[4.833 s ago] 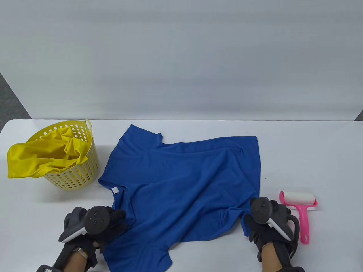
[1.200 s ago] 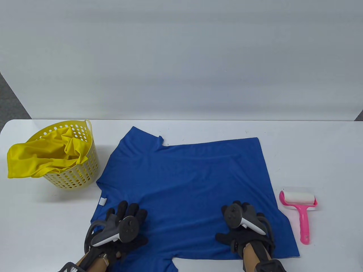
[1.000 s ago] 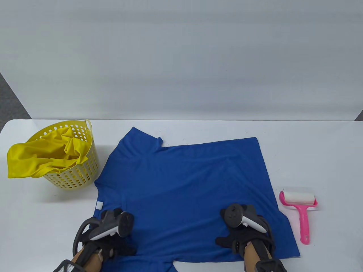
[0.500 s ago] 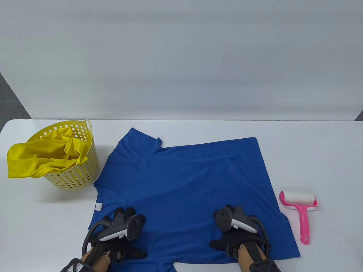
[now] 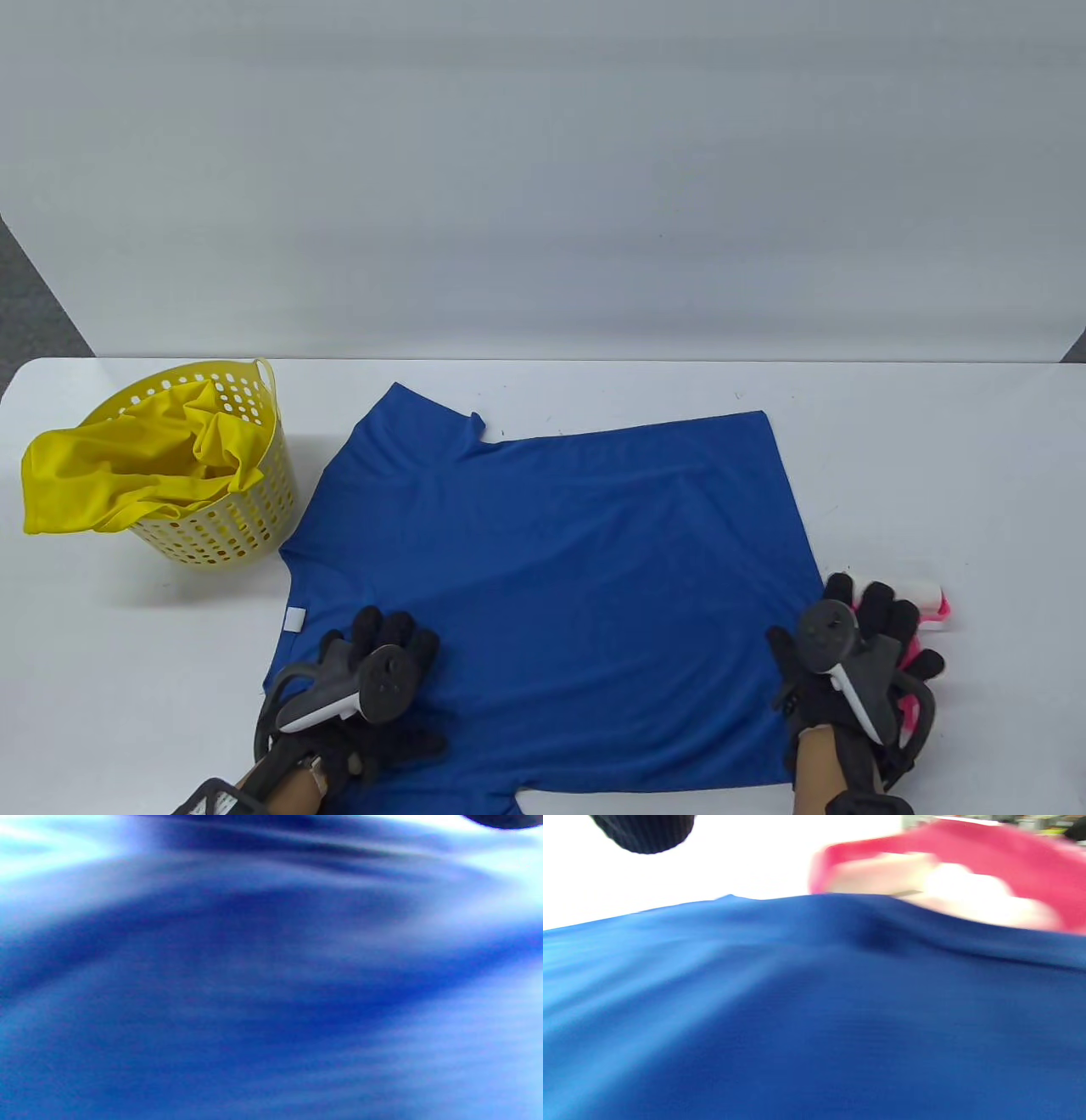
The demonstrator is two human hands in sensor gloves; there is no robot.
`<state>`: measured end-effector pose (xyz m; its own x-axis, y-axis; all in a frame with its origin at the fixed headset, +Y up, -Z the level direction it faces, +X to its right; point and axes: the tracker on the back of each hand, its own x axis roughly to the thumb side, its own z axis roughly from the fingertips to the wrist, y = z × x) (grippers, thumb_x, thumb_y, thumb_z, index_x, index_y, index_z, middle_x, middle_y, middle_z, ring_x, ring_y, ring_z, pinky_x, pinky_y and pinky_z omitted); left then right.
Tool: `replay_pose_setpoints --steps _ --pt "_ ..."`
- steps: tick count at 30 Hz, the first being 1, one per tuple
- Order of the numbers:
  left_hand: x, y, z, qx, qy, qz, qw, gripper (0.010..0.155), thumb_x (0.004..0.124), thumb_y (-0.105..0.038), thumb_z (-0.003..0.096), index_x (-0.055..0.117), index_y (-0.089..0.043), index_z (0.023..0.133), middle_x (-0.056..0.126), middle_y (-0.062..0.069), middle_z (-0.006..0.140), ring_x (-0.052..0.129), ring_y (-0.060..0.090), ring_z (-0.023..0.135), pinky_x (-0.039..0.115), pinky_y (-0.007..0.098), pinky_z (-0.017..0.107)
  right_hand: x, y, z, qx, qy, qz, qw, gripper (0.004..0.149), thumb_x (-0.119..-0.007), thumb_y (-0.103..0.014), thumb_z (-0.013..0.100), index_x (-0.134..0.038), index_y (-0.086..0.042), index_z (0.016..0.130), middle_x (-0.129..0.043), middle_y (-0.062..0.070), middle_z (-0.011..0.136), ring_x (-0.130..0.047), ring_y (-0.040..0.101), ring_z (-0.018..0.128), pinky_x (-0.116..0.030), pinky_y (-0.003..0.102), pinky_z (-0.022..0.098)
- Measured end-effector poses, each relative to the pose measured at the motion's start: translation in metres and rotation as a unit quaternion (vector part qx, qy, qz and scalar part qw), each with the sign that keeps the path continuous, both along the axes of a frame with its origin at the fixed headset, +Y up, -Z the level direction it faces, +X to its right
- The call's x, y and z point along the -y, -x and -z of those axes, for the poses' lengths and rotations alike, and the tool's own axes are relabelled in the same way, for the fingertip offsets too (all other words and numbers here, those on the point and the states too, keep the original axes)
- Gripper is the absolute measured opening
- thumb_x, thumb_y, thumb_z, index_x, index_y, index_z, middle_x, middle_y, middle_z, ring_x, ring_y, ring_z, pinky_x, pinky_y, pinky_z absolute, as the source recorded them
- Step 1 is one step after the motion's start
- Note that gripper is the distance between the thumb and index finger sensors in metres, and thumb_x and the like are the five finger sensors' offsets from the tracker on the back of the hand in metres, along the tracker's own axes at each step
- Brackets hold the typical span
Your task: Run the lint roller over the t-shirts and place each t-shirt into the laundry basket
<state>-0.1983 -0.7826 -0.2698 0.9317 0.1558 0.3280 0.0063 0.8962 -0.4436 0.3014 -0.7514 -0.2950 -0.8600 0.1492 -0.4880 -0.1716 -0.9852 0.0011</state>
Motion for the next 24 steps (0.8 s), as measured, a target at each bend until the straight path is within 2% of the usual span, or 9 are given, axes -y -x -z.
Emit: replay_pose_setpoints --steps 5,6,7,9,11,13,18,21,24 --pt "0.015 -0.016 -0.005 0.051 0.024 0.080 0.995 0.111 0.063 -0.082 0.0274 -0.005 -0.039 0.104 -0.006 0.010 0.118 -0.005 0.051 0.109 0.017 0.078 0.075 0.013 -0.050 -0.009 0.106 0.047 0.046 0.992 0.090 -0.066 -0.055 0.045 -0.001 -0.017 0.095 -0.001 0.026 0.104 -0.006 0.056 0.093 -0.015 0.080 0.055" --pt "0.017 -0.015 -0.003 0.047 0.037 0.088 0.994 0.112 0.060 -0.084 0.0252 -0.007 -0.039 0.103 -0.008 0.011 0.117 -0.006 0.051 0.108 0.018 0.079 0.074 0.014 -0.055 -0.010 0.113 0.045 0.046 0.992 0.088 -0.067 -0.053 0.046 -0.003 -0.017 0.095 -0.007 0.026 0.105 -0.013 0.057 0.095 -0.017 0.080 0.056" --pt "0.020 -0.012 -0.001 0.037 0.066 0.065 0.995 0.113 0.062 -0.083 0.0251 -0.008 -0.039 0.102 -0.014 0.009 0.114 -0.008 0.050 0.107 0.015 0.079 0.073 0.016 -0.062 -0.009 0.117 0.046 0.042 0.991 0.085 -0.067 -0.050 0.047 -0.007 -0.017 0.097 -0.025 0.027 0.108 -0.029 0.056 0.097 -0.023 0.079 0.058" --pt "0.020 -0.007 0.001 0.029 0.071 0.053 0.996 0.113 0.066 -0.082 0.0263 -0.004 -0.040 0.104 -0.014 0.007 0.114 -0.011 0.048 0.107 0.012 0.079 0.073 0.019 -0.068 -0.009 0.123 0.056 0.040 0.990 0.077 -0.068 -0.042 0.048 -0.017 -0.016 0.099 -0.051 0.025 0.105 -0.055 0.053 0.093 -0.036 0.076 0.060" --pt "0.018 -0.002 0.004 0.023 0.065 0.068 0.995 0.113 0.066 -0.082 0.0252 -0.003 -0.041 0.104 -0.012 0.005 0.115 -0.008 0.047 0.109 0.015 0.079 0.073 0.015 -0.068 -0.006 0.125 0.045 0.009 0.991 0.072 -0.071 -0.034 0.049 -0.026 -0.013 0.101 -0.058 0.024 0.100 -0.063 0.051 0.086 -0.047 0.070 0.061" --pt "0.019 0.002 0.005 0.019 0.071 0.057 0.996 0.112 0.067 -0.082 0.0254 -0.002 -0.042 0.104 -0.013 0.004 0.115 -0.009 0.046 0.108 0.013 0.079 0.073 0.009 -0.066 -0.006 0.109 0.027 -0.033 0.993 0.069 -0.073 -0.032 0.047 -0.035 -0.009 0.101 -0.073 0.021 0.092 -0.078 0.046 0.077 -0.059 0.066 0.058" --pt "0.018 0.005 0.004 0.028 0.057 0.050 0.997 0.110 0.065 -0.082 0.0265 0.000 -0.042 0.106 -0.010 0.005 0.117 -0.007 0.046 0.110 0.013 0.078 0.074 -0.007 -0.051 -0.007 0.080 -0.064 0.000 0.995 0.066 -0.076 -0.029 0.045 -0.046 -0.006 0.098 -0.083 0.015 0.079 -0.089 0.039 0.066 -0.068 0.061 0.052" --pt "0.014 0.003 0.004 0.024 0.052 0.026 0.998 0.111 0.063 -0.083 0.0252 -0.002 -0.042 0.105 -0.011 0.006 0.116 -0.010 0.046 0.109 0.011 0.078 0.074 -0.028 -0.023 -0.005 0.004 -0.137 0.006 0.990 0.065 -0.076 -0.032 0.044 -0.049 -0.006 0.097 -0.086 0.011 0.071 -0.097 0.033 0.055 -0.077 0.057 0.045" --pt "0.010 -0.002 0.005 0.018 0.033 -0.006 0.999 0.110 0.059 -0.084 0.0261 -0.007 -0.042 0.103 -0.016 0.005 0.114 -0.013 0.047 0.108 0.010 0.078 0.074 -0.045 0.010 -0.004 -0.067 -0.166 0.030 0.983 0.065 -0.075 -0.036 0.045 -0.050 -0.007 0.097 -0.089 0.009 0.062 -0.101 0.025 0.038 -0.085 0.050 0.034"
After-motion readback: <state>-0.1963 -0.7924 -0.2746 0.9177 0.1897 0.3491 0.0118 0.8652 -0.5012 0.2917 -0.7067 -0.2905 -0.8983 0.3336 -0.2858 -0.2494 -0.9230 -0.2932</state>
